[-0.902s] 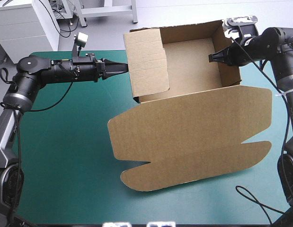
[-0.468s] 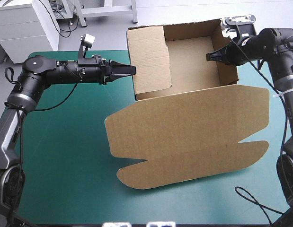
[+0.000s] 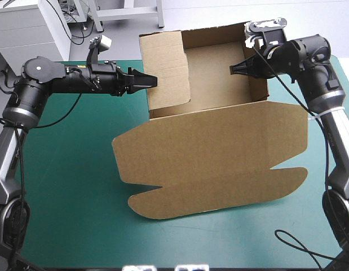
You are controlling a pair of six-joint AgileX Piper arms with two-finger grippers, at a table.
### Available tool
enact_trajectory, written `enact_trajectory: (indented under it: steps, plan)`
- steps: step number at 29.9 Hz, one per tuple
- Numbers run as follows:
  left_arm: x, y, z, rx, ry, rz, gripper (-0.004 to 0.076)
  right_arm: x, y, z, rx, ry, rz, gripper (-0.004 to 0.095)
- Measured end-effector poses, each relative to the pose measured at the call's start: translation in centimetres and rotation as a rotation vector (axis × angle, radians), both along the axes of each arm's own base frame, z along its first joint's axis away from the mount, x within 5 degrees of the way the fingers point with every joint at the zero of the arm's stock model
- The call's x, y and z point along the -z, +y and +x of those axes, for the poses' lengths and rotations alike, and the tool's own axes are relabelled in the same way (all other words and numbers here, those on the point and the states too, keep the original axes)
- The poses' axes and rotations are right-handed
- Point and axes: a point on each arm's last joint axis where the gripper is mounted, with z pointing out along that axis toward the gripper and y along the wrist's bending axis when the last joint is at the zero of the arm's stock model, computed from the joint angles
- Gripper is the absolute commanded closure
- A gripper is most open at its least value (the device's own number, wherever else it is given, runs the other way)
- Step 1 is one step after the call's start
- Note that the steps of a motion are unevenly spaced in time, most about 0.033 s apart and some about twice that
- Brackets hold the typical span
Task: Fold the box
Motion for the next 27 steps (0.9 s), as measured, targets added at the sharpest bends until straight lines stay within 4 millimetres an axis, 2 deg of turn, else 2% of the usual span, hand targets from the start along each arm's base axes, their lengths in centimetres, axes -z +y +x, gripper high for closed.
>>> enact_trajectory:
  steps: [3,7,11,15,20,23,27]
  plan:
    - [-1.0,-0.4,0.0,-0.064,-0.014,0.113,0.0225,0.0,0.7,-0.1,-0.004,-0.001,0.017,0.092]
    - [-2.4,-2.3,-0.7,-0.129,-0.072,0.267,0.0279,0.0,1.0,-0.2,-0.003,0.003,0.028,0.092]
    - [-3.3,-3.5,-1.3,-0.225,-0.132,0.44,0.0289,0.0,1.3,-0.3,-0.009,0.011,0.051,0.0921]
    - [-3.5,-3.6,-1.4,-0.294,-0.126,0.473,0.0289,0.1,1.8,-0.4,-0.026,0.027,0.097,0.0921]
    - [-2.8,-3.2,-0.9,-0.361,-0.068,0.516,0.0302,0.2,2.3,-0.4,-0.051,0.043,0.132,0.0921]
    - [-2.1,-3.0,-0.7,-0.373,-0.035,0.562,0.0353,0.2,2.5,-0.4,-0.063,0.045,0.142,0.0921]
    - [-2.0,-2.9,-0.6,-0.386,-0.027,0.59,0.0563,0.2,2.5,-0.5,-0.069,0.044,0.143,0.0921]
